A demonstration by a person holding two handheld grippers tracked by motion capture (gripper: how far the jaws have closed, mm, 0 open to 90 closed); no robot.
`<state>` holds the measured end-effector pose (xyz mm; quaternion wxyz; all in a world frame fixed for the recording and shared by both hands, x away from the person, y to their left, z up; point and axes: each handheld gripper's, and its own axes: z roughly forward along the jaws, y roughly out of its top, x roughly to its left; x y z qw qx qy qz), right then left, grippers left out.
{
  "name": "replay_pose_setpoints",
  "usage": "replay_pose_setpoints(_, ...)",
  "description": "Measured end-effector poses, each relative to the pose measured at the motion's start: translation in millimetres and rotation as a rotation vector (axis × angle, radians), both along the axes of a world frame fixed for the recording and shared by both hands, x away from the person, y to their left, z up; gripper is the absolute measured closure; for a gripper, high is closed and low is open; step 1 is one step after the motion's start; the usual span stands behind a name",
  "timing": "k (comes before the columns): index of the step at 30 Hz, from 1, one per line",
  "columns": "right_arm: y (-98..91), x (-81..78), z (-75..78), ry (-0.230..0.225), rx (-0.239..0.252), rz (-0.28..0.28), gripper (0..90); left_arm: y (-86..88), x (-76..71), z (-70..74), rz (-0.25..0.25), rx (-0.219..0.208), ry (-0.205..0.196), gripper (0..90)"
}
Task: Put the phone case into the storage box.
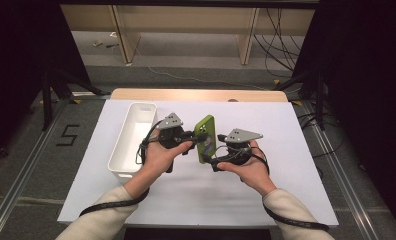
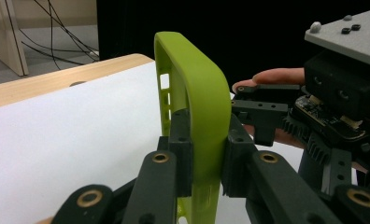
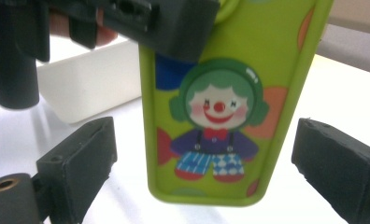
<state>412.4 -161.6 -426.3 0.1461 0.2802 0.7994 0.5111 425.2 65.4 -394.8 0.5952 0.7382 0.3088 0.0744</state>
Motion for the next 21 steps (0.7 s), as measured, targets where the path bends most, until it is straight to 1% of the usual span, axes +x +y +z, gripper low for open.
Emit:
replay_pose_setpoints(5, -3.2, 0.6, -0.8, 0.000, -0.004, 0.005, 7.8, 4.1, -0.3, 3.0, -0.009, 0.019, -0.024, 77.2)
replay_pose_setpoints(10, -7.5, 1.6, -1.3, 0.002, -0.005, 0.024, 8.0, 6.9, -1.6, 6.7, -0.030, 0.032, -0.041, 77.3)
replay_pose_setpoints(14, -10.6, 2.5, -2.8, 0.007, -0.005, 0.043, 9.2, 8.0, -3.1, 9.4, -0.058, 0.040, -0.051, 77.2)
replay_pose_setpoints(17, -13.3, 3.2, -4.1, 0.018, -0.005, 0.056, 11.8, 8.7, -3.9, 10.3, -0.080, 0.044, -0.058, 77.2)
replay_pose_setpoints(19, -16.1, 5.2, -6.8, 0.024, 0.007, 0.067, 13.4, 8.7, -4.5, 10.7, -0.095, 0.043, -0.058, 77.3)
replay_pose_setpoints(21, -16.8, 5.8, -7.5, 0.030, 0.006, 0.070, 13.9, 8.6, -5.0, 11.1, -0.112, 0.046, -0.061, 77.2)
